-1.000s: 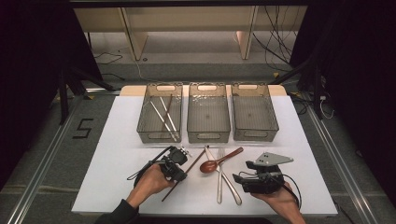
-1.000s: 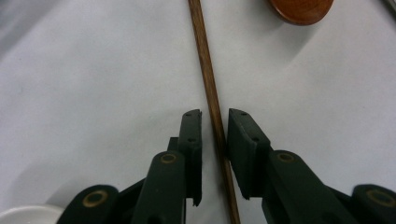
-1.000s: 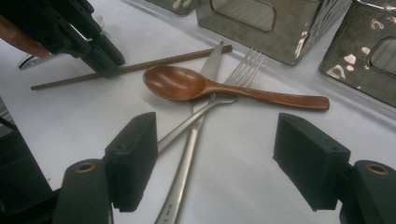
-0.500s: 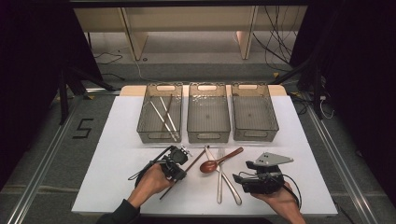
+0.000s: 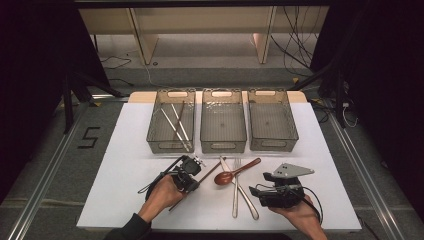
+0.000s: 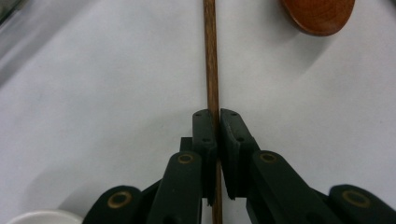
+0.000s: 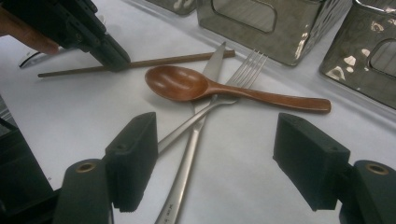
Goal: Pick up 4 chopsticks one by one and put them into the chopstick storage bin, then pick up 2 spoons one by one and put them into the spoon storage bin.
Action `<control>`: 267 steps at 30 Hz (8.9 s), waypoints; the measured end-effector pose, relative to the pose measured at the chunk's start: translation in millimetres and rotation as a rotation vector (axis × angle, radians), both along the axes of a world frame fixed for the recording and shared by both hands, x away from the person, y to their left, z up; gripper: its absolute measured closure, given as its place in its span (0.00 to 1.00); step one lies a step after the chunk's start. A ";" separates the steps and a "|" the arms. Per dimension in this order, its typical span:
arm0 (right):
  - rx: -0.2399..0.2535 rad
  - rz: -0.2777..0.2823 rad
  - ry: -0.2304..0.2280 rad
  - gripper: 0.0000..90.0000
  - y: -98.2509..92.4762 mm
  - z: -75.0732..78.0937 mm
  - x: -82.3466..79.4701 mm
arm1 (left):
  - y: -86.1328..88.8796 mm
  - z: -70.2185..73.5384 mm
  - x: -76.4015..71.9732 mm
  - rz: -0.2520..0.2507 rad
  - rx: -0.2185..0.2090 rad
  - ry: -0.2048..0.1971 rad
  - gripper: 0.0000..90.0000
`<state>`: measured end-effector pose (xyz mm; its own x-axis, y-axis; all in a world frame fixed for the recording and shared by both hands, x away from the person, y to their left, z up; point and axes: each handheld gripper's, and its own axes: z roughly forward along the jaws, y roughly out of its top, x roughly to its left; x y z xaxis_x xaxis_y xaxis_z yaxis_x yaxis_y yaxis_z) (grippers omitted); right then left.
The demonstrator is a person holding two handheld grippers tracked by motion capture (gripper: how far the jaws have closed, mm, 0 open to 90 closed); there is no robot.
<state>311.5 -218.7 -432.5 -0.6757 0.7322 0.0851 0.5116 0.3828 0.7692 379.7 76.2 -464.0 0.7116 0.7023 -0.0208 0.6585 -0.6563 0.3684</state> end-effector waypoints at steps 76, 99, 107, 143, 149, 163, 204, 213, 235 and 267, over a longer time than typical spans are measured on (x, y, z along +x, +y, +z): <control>0.013 -0.014 -0.015 0.35 -3.8 3.5 -0.2 | 80.6 101.0 59.8 0.129 -0.294 -0.214 0.94; 0.015 -0.012 -0.009 0.35 -4.2 2.7 -0.1 | 100.1 108.9 123.4 0.263 -0.310 -0.329 0.94; 0.018 -0.011 -0.006 0.35 -4.4 1.8 0.6 | 101.8 107.1 141.5 0.287 -0.308 -0.361 0.94; 0.021 -0.009 -0.003 0.35 -4.9 1.5 0.0 | 100.2 59.4 168.4 0.349 -0.238 -0.325 0.93; 0.023 -0.010 -0.004 0.35 -5.0 1.9 -0.3 | 99.9 56.5 169.3 0.388 -0.237 -0.325 0.78; 0.021 -0.012 -0.006 0.35 -5.1 2.9 -0.9 | 92.4 80.5 143.5 0.342 -0.294 -0.236 0.38; 0.032 -0.009 -0.006 0.35 -7.9 0.4 -0.3 | 111.5 50.8 26.1 0.301 -0.262 -0.123 0.22; 0.042 -0.015 -0.017 0.35 -9.2 1.2 0.1 | 111.4 45.1 12.0 0.280 -0.252 -0.108 0.21; 0.073 -0.028 -0.052 0.35 -11.0 3.1 -5.1 | 116.8 16.7 -11.2 0.277 -0.161 -0.012 0.21; 0.062 -0.020 -0.049 0.35 -8.1 1.7 -4.9 | 105.7 1.1 -28.7 0.176 -0.017 0.150 0.74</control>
<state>306.6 -226.8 -430.8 -0.6651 0.7403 0.0979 0.4799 0.3234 0.8155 350.9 182.0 -462.9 0.5663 0.8138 -0.1305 0.8104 -0.5210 0.2680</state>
